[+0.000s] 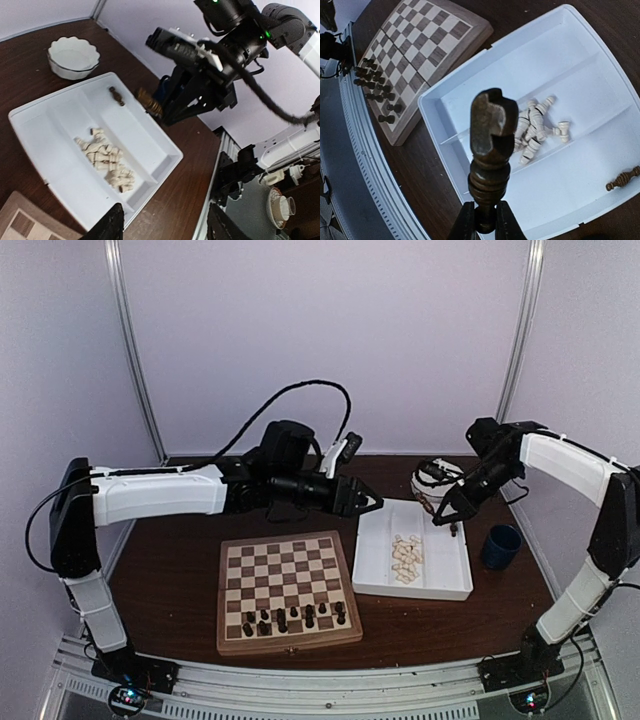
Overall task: Set up the chess pieces on the board
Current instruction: Pick up the chess pile from the storage box, then pass from the right arm to the left, then place the knight at b8.
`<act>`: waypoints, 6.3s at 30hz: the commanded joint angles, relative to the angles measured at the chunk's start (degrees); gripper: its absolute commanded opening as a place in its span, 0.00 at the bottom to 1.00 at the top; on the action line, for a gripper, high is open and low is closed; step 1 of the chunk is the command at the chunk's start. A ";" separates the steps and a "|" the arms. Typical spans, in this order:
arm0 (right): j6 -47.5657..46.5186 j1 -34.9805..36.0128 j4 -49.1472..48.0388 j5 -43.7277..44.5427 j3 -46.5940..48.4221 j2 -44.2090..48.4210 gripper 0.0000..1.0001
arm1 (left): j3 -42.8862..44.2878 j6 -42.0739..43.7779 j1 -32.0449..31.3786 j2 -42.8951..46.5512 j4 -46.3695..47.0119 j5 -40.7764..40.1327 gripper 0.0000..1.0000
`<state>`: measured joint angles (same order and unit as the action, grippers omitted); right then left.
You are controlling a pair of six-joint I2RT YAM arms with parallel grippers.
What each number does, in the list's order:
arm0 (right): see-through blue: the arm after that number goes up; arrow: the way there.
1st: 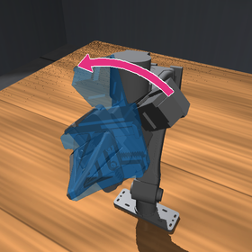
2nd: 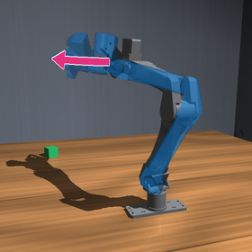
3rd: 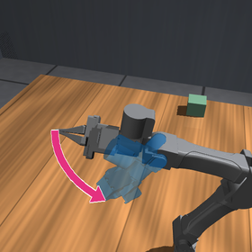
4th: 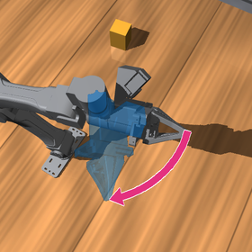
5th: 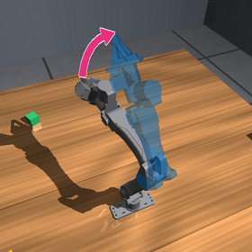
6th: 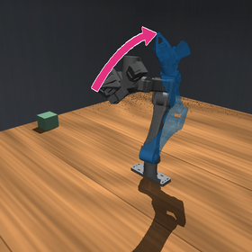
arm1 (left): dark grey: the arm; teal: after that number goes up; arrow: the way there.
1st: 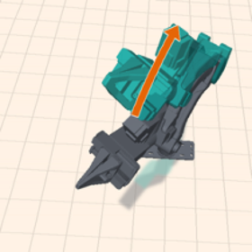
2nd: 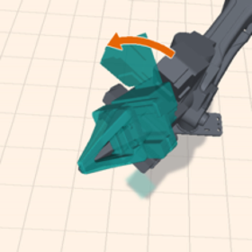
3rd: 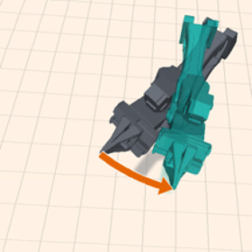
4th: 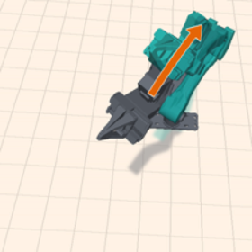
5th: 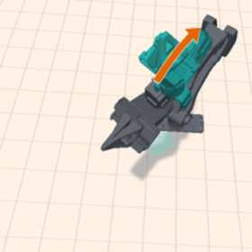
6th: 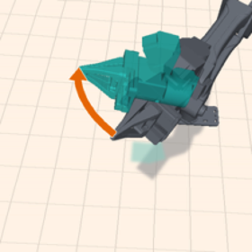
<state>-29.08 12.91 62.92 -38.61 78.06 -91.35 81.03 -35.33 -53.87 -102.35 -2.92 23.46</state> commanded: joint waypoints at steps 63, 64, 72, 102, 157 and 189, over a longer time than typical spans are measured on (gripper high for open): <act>-5.11 12.08 2.70 -9.50 2.01 4.08 0.05 | 12.57 -16.58 0.93 -14.15 11.40 15.12 0.24; -5.03 12.10 2.68 -9.61 2.14 4.01 0.05 | 12.71 -16.64 0.92 -14.39 11.14 15.24 0.22; -5.19 12.11 2.97 -9.60 1.87 4.20 0.05 | 13.47 -14.63 1.41 -13.21 9.21 14.80 0.09; -6.16 12.12 2.20 -7.72 -0.78 2.92 0.05 | -8.20 24.33 -9.92 11.29 -34.03 -12.07 0.05; -5.80 11.35 0.98 -5.51 -4.85 5.75 0.05 | -15.55 25.65 -13.44 0.57 -17.24 -12.86 0.07; -6.34 11.36 1.21 -5.69 -4.63 5.47 0.05 | -14.79 25.60 -13.45 0.36 -18.72 -11.89 0.16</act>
<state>-34.61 24.45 64.51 -44.75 73.84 -87.31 65.89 -9.76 -66.98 -101.41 -22.35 10.72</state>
